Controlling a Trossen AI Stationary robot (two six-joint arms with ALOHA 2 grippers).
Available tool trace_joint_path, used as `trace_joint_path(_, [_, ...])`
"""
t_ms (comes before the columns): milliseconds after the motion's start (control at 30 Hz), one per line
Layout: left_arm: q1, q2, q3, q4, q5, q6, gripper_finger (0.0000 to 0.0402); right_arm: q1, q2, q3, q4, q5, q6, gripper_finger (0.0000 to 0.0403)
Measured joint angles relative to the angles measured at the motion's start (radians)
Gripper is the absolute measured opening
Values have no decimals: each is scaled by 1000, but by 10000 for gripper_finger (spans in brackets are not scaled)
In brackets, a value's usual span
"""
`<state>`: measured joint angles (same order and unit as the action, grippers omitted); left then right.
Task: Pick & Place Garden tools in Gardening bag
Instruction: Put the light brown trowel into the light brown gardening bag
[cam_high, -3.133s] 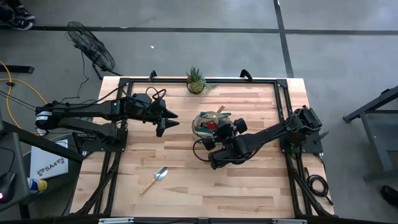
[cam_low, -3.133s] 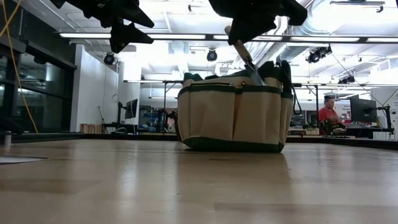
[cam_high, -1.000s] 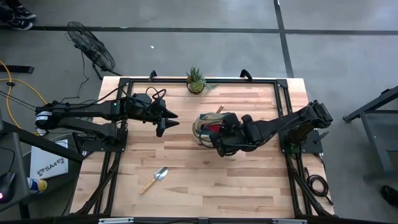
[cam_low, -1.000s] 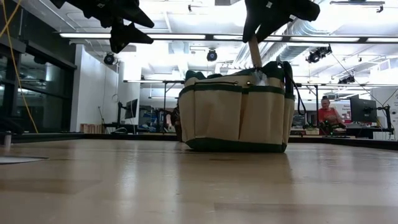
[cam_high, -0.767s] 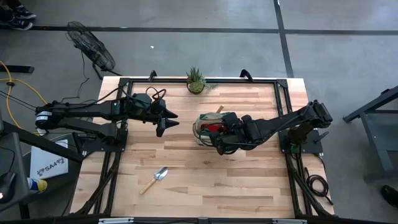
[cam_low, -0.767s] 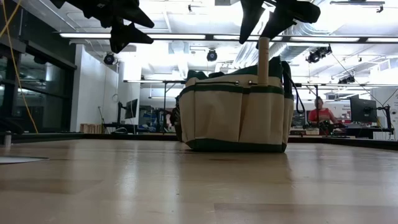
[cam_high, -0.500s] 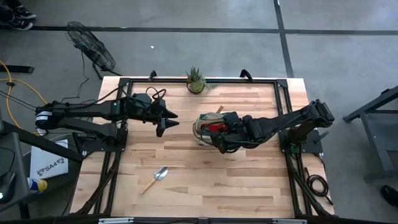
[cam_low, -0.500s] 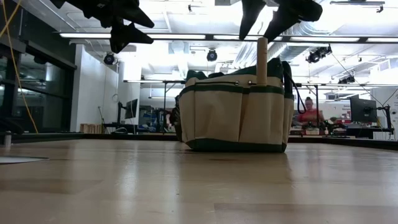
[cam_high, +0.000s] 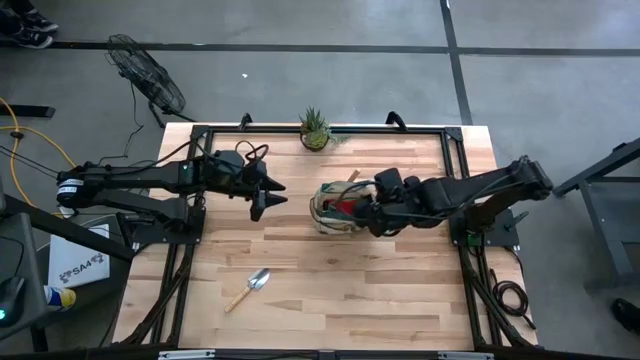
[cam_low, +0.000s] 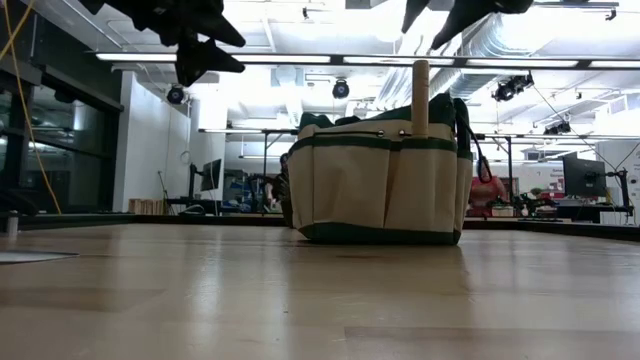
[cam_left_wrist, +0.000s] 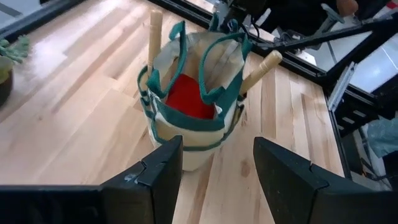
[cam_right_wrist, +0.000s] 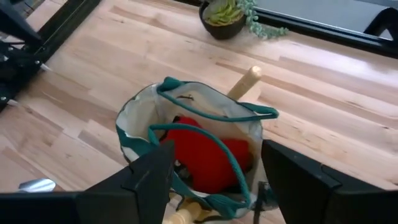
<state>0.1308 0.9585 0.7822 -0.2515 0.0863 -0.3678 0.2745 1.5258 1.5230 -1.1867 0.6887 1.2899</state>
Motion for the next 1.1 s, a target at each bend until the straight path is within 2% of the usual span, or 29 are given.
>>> trace_joint_path(367, [0, 0, 0, -220, 140, -64, 191, 0, -17, 0, -177, -19, 134, 232])
trace_joint_path(767, [0, 0, 0, -514, 233, -161, 191, -2, -17, 0, -281, -19, 256, 232])
trace_joint_path(933, [-25, 0, 0, -660, 256, -223, 191, -2, -16, 0, -339, -18, 233, 232])
trace_joint_path(1100, [-159, 0, 0, -719, 224, -391, 191, -8, -16, 0, -386, -7, 96, 232])
